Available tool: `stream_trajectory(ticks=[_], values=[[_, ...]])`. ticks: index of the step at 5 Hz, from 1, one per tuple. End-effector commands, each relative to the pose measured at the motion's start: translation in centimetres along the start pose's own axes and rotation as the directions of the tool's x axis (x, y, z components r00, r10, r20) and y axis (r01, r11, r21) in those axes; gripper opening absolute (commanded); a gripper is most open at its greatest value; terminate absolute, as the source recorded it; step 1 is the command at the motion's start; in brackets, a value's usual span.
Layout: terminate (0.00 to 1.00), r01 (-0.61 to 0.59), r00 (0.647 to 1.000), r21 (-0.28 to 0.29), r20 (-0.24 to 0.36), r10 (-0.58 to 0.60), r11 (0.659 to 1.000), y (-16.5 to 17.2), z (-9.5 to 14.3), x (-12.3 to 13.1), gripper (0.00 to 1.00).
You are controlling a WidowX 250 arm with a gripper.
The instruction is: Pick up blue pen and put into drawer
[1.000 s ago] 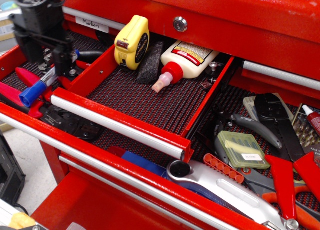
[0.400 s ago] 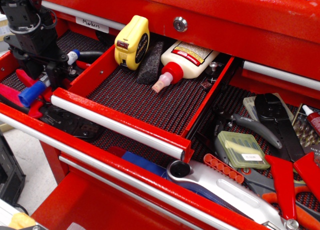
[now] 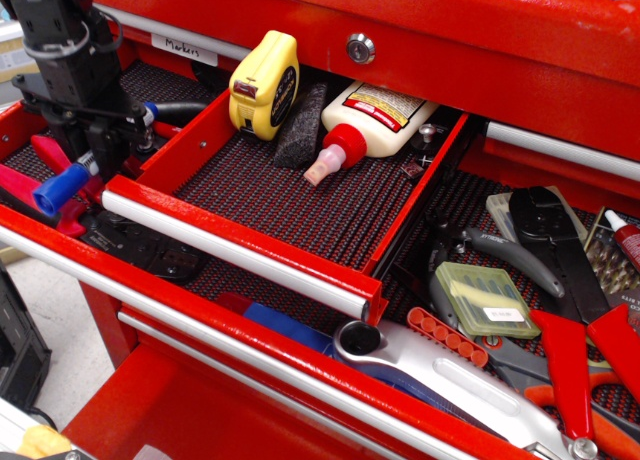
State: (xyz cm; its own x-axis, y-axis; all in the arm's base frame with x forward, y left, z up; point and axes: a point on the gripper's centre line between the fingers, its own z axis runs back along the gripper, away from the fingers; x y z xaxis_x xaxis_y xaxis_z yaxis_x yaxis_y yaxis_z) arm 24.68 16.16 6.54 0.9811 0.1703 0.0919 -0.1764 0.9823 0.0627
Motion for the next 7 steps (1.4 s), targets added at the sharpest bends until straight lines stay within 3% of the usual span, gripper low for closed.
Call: stream_trajectory(ticks=[1, 2, 3, 4, 5, 7], values=[[0.00, -0.050, 0.997, 0.121, -0.056, 0.057, 0.991, -3.0, 9.4, 1.2, 0.00], [0.00, -0.243, 0.959, 0.053, -0.139, 0.248, 0.969, -7.2, 12.2, 1.5, 0.00], [0.00, -0.403, 0.910, 0.002, -0.106, 0.401, 0.915, -11.9, 13.3, 1.5, 0.00], [0.00, -0.458, 0.888, 0.012, -0.033, 0.458, 0.889, -16.2, 13.5, 1.2, 0.00], [0.00, -0.498, 0.864, -0.047, 0.061, 0.500, 0.866, -17.7, 11.8, 1.0, 1.00], [0.00, -0.498, 0.864, -0.047, 0.061, 0.500, 0.866, -17.7, 11.8, 1.0, 1.00]])
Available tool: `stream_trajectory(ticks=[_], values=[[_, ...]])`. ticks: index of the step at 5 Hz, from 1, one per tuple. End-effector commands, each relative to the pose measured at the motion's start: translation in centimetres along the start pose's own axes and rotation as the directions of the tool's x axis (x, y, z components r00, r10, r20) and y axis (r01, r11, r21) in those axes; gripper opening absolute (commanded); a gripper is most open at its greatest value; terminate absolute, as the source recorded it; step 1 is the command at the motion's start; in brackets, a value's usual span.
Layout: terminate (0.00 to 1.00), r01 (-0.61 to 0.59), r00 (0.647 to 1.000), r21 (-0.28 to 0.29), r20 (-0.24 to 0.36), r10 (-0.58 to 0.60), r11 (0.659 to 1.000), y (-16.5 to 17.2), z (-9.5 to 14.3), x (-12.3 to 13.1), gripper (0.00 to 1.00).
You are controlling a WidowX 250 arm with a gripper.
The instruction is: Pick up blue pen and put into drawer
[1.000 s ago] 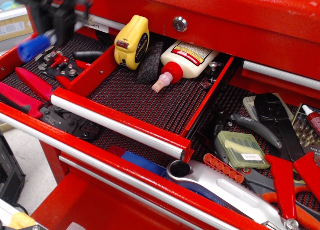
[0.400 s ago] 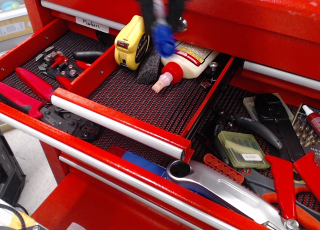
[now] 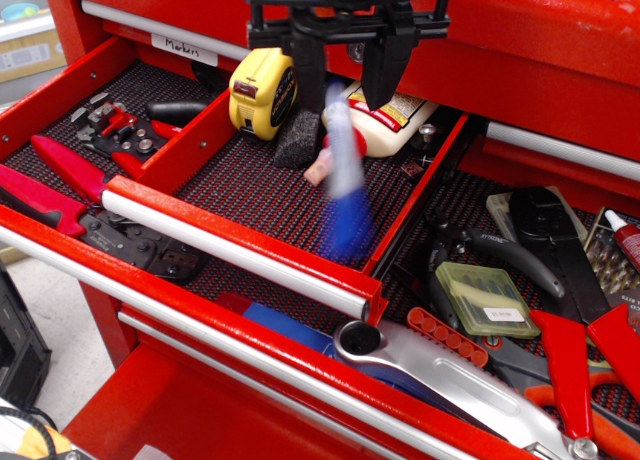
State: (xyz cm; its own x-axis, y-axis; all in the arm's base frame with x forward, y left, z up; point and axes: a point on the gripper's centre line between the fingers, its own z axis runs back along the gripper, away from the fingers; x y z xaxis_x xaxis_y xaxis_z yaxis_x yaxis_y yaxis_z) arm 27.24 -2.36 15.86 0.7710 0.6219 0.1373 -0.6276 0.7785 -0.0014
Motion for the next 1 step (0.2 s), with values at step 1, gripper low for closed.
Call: stream_trajectory(ticks=[1], values=[[1.00, -0.019, 0.999, -0.034, 0.034, 0.020, 0.999, -0.09, 1.30, 0.87, 1.00]])
